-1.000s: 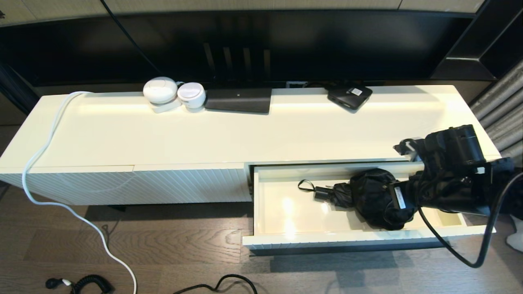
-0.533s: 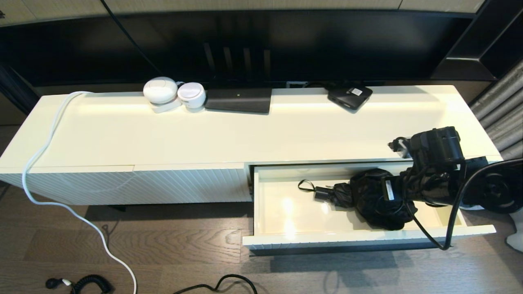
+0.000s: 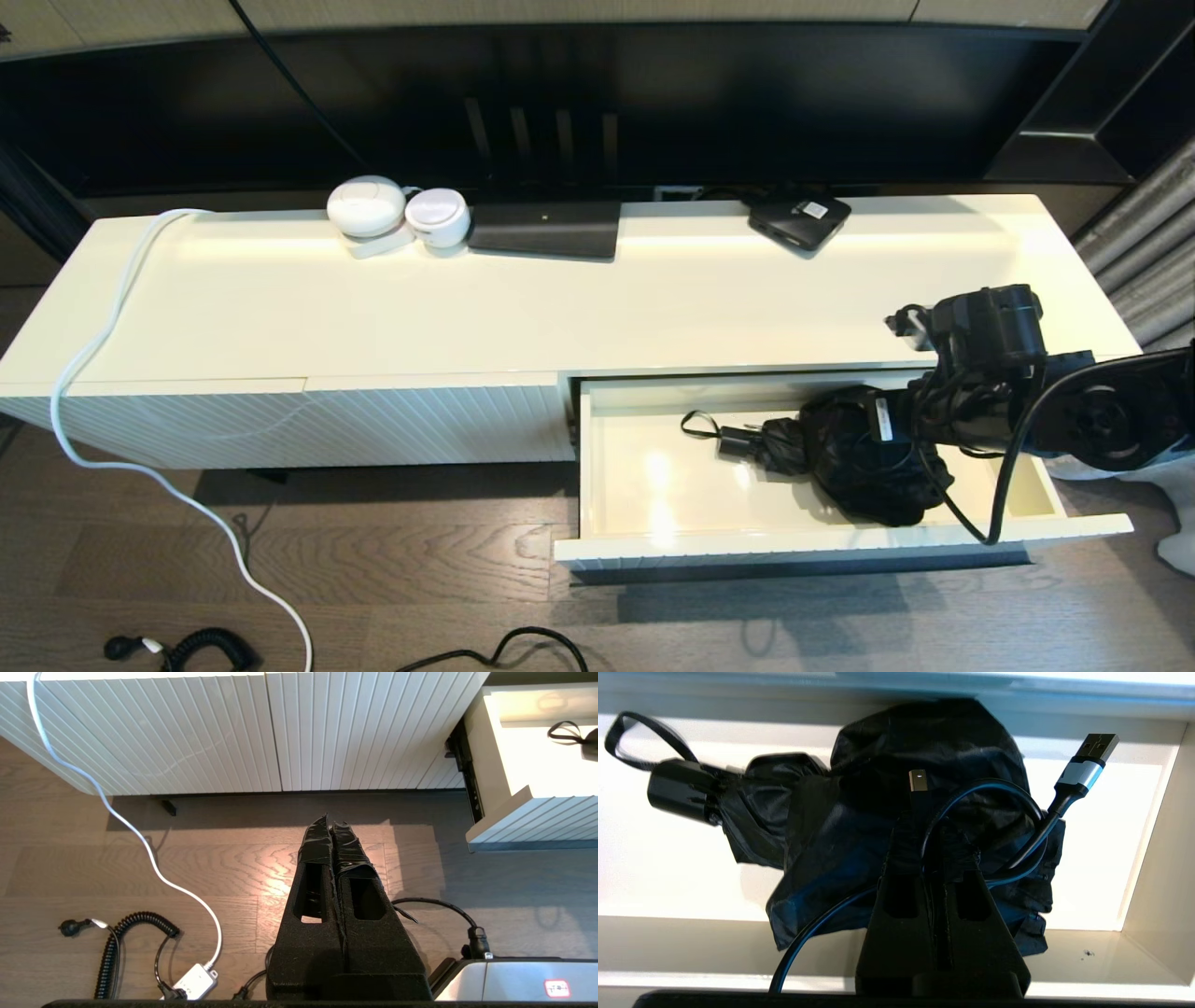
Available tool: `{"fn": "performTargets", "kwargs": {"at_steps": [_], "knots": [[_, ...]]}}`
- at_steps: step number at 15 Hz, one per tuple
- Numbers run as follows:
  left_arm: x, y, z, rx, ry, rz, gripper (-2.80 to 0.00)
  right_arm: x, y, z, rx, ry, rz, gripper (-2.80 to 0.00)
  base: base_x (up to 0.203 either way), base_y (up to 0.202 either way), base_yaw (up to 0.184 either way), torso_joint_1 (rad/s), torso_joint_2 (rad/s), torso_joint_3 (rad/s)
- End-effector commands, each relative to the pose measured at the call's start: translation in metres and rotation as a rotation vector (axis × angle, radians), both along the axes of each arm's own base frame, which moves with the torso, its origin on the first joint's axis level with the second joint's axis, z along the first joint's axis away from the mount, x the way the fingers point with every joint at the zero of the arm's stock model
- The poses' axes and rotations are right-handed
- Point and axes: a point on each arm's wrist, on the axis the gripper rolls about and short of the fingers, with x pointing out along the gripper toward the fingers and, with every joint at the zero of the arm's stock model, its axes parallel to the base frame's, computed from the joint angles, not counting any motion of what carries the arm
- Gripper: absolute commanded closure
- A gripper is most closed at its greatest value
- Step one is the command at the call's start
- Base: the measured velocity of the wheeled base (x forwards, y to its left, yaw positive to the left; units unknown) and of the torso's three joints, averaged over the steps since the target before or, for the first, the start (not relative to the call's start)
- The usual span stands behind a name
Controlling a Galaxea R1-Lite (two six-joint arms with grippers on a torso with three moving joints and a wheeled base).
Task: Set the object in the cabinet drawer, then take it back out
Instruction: Put the data cable in the drawer
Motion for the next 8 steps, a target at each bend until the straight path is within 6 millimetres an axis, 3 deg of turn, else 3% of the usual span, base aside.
{"fn": "performTargets", "kwargs": {"at_steps": [1,8], "knots": [[0.0,0.0,0.0,0.0,0.001,0.0,0.0,0.005,0.001,0.001,0.002,-0.01,-0.001,0.0,0.0,0.0,0.0,0.0,0.0,0.0],[0.0,0.0,0.0,0.0,-0.001,0.001,0.0,0.013,0.004,-0.008,0.003,-0.018,0.003,0.0,0.0,0.0,0.0,0.0,0.0,0.0]]}}
